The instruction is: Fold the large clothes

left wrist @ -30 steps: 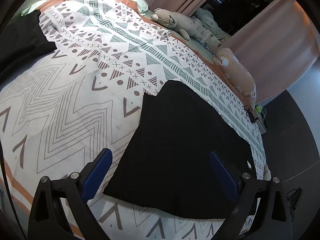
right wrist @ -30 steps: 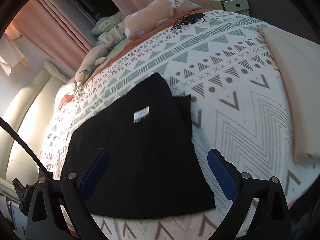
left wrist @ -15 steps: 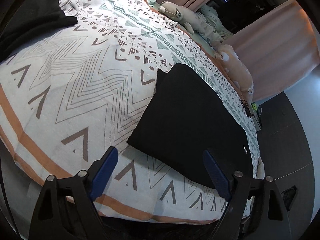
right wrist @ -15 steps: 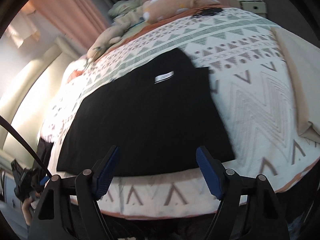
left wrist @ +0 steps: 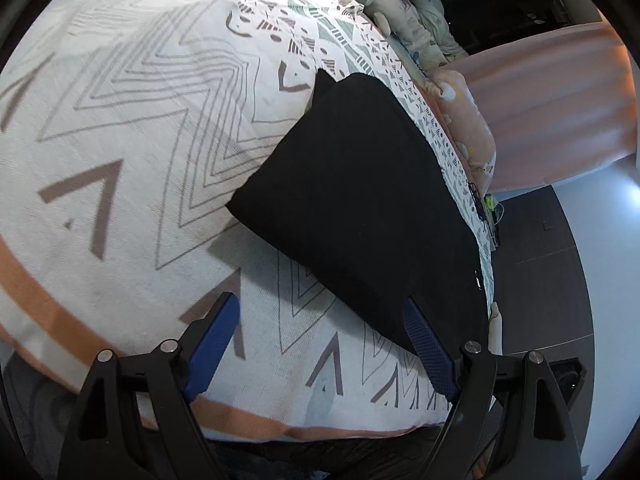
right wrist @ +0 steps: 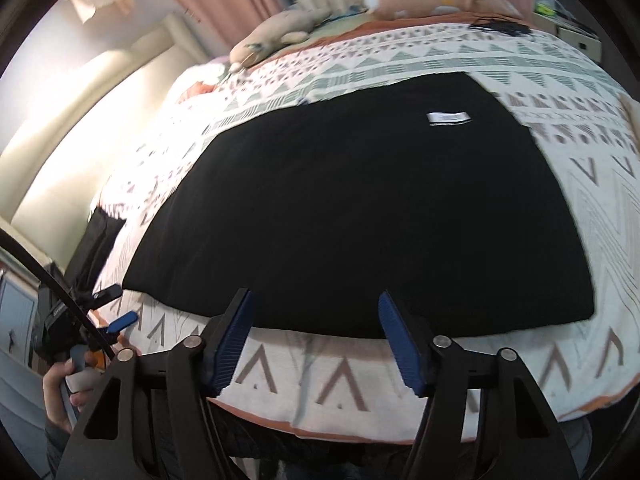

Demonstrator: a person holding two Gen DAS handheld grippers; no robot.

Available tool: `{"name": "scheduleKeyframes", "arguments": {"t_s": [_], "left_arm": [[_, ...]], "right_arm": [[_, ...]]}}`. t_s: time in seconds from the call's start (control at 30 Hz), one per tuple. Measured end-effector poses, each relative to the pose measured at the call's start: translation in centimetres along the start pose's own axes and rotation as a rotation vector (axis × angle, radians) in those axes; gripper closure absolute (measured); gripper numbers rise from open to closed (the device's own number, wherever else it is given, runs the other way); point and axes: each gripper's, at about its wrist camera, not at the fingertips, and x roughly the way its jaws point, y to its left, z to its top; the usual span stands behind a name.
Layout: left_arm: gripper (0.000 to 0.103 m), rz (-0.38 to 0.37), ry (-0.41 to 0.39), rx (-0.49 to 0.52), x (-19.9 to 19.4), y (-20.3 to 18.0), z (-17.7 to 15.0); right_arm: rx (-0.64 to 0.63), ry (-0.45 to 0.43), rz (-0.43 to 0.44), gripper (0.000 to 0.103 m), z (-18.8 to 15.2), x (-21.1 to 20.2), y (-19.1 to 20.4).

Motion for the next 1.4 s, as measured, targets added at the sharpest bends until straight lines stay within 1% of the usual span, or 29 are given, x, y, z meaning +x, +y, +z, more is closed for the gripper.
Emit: {"name": "scheduleKeyframes", "arguments": {"t_s": [0.13,0.17,0.2,0.23,0.3,0.33,0.4,0.43,0.57,0.63,0.67,0.7,0.73,0.87,0.93,1.07,1.3,1.4], "left_arm": [[0.018,-0.013,-0.010,-0.003,0.9,-0.2,0.8],[0.018,-0.017,-0.010,-0.006,1.0,-0.3,1.0],[0.022,-0.021,-0.010,-0.008,1.1,-0.4,1.3],[0.027,-0.025,-0.007,-0.011,1.2,-0.4,1.4],[0.031,-0.028,-0.006,-0.026,1.7,-0.2,1.7],[0.035,-0.029,-0.009,-0.033,1.8,-0.1,1.9],[0.040,-0.031,-0.016,-0.038,2.2,-0.2,2.2],[0.043,-0.032,-0.019,-0.039,2.4,-0.2,2.4],[0.048,-0.038,-0.037,-0.056,3.4,-0.2,3.5],[0.058,-0.028,-0.039,-0.068,3.6,-0.1,3.8],[0.061,-0.023,-0.041,-0.073,3.6,-0.1,3.8],[0.066,-0.011,-0.045,-0.075,3.6,-0.2,3.8],[0.070,0.002,-0.048,-0.075,3.5,-0.3,3.7],[0.074,0.021,-0.072,-0.089,3.3,-0.5,3.5],[0.075,0.021,-0.078,-0.106,3.3,-0.4,3.5],[0.076,0.039,-0.091,-0.119,3.2,-0.6,3.4],[0.076,0.099,-0.115,-0.155,3.5,-1.2,3.3],[0.077,0.094,-0.118,-0.173,3.6,-0.9,3.2]], "right_arm": [[-0.039,0.026,0.007,0.042,0.6,1.9,1.6],[-0.050,0.030,0.007,0.046,0.8,2.2,1.9],[-0.067,0.039,0.005,0.049,0.9,2.8,2.5],[-0.083,0.055,0.003,0.050,1.0,3.4,2.9],[-0.096,0.072,-0.006,0.055,1.3,4.6,3.6],[-0.096,0.080,-0.020,0.055,1.5,5.2,3.8],[-0.089,0.100,-0.059,0.061,1.7,6.6,3.9],[-0.087,0.109,-0.084,0.062,1.8,7.3,3.8],[-0.080,0.128,-0.127,0.062,2.5,8.8,3.6],[-0.083,0.124,-0.149,0.063,3.2,9.3,3.6],[-0.080,0.122,-0.162,0.063,3.7,9.7,3.5],[-0.075,0.122,-0.170,0.063,4.1,10.0,3.4],[-0.069,0.124,-0.174,0.063,4.6,10.5,3.3],[-0.037,0.139,-0.180,0.063,7.2,12.7,2.7],[-0.033,0.139,-0.195,0.065,8.5,13.6,2.2],[-0.049,0.153,-0.223,0.070,10.8,15.7,2.2],[-0.074,0.177,-0.259,0.070,14.5,19.9,1.9],[-0.076,0.189,-0.274,0.070,16.0,21.6,1.5]]}}
